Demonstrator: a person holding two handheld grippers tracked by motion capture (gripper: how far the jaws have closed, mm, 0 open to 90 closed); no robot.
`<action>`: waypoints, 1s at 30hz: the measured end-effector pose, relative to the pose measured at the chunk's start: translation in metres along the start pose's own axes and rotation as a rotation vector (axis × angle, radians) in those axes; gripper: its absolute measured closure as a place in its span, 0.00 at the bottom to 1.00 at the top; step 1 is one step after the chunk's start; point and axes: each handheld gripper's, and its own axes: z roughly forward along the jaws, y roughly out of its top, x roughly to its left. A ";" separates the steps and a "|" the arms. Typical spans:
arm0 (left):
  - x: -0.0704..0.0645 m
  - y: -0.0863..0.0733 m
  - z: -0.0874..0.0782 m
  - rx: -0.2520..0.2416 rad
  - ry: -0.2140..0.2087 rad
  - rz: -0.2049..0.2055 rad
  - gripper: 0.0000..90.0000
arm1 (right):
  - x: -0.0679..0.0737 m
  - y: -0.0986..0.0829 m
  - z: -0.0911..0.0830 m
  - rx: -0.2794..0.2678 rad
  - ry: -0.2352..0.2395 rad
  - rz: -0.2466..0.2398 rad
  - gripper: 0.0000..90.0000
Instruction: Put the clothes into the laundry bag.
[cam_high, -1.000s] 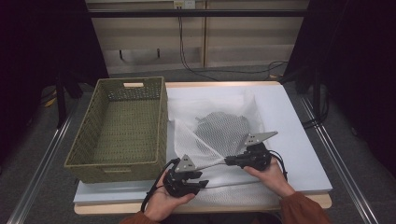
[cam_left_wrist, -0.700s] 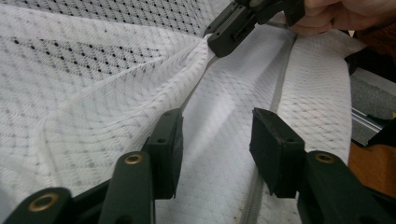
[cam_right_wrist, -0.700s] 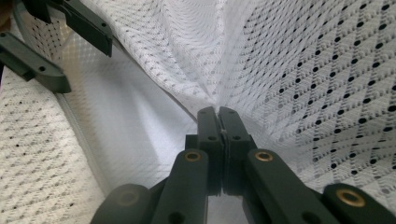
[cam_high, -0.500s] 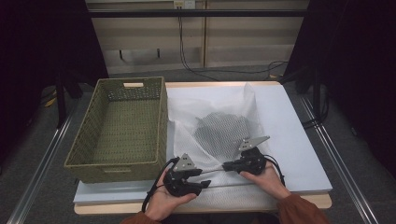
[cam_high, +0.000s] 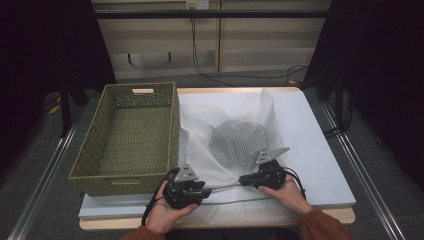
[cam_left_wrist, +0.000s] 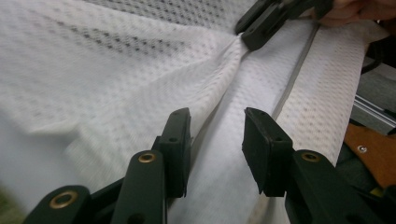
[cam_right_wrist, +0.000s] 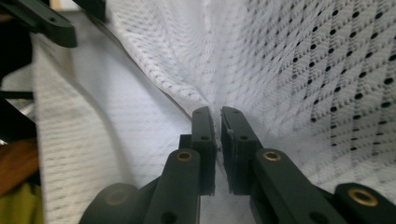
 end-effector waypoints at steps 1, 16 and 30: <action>0.001 -0.002 -0.004 -0.007 0.002 -0.014 0.68 | 0.001 0.001 -0.004 -0.014 0.003 0.000 0.92; 0.001 -0.031 -0.035 0.015 0.049 -0.025 0.68 | -0.002 -0.047 -0.085 -0.096 -0.198 0.076 0.82; 0.003 -0.047 -0.052 0.000 0.072 -0.060 0.63 | -0.012 -0.088 -0.105 -0.025 -0.464 0.121 0.72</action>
